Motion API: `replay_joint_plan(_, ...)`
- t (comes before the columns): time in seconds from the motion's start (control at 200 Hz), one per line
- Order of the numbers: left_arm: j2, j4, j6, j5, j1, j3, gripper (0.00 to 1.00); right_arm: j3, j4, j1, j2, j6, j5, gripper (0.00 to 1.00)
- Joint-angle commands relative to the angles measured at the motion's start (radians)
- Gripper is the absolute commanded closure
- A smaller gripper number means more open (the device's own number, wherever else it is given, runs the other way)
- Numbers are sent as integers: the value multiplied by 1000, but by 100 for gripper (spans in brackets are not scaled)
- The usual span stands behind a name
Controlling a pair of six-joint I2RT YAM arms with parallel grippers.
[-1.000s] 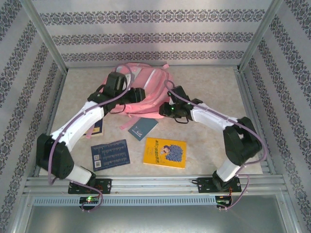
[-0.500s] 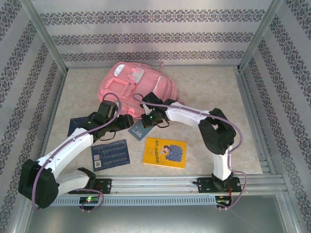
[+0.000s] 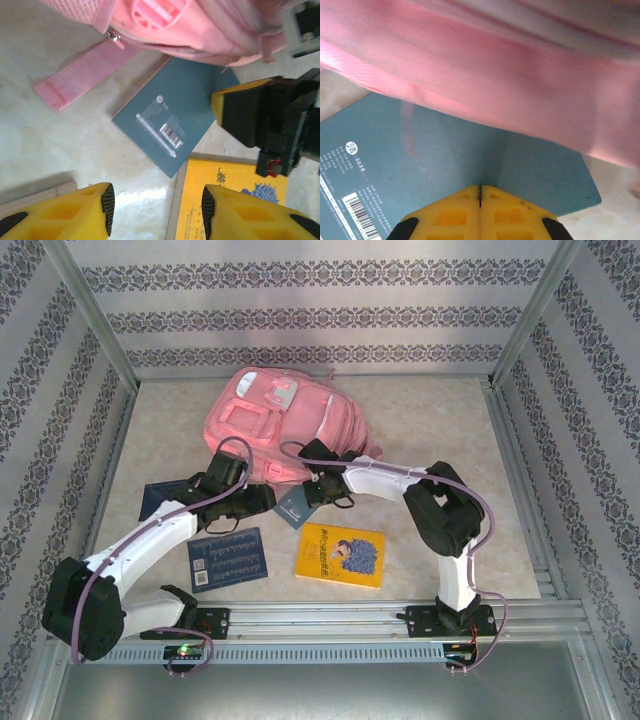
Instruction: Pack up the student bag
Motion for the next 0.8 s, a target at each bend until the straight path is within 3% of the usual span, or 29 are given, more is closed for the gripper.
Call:
replay_joint_plan(0.0,48,-24,30,11,-36,28,50,-115,-45,-39,-11,66,43,100)
replay_joint_plan(0.21,206,16,5,4,-98,77,50,-234,23,-10,-112,144,-2,100)
replay_joint_plan(0.435,320,105,-9,5,-102,111,51,-280,21,-20,-232,169,-35,100)
replay_joint_plan(0.61,414,132,7,14,-102,186,52,-310,72,-126,-355,120,-141,60)
replay_joint_plan(0.794,482,144,10,16,-102,223,53,-243,102,-238,-252,46,-278,40)
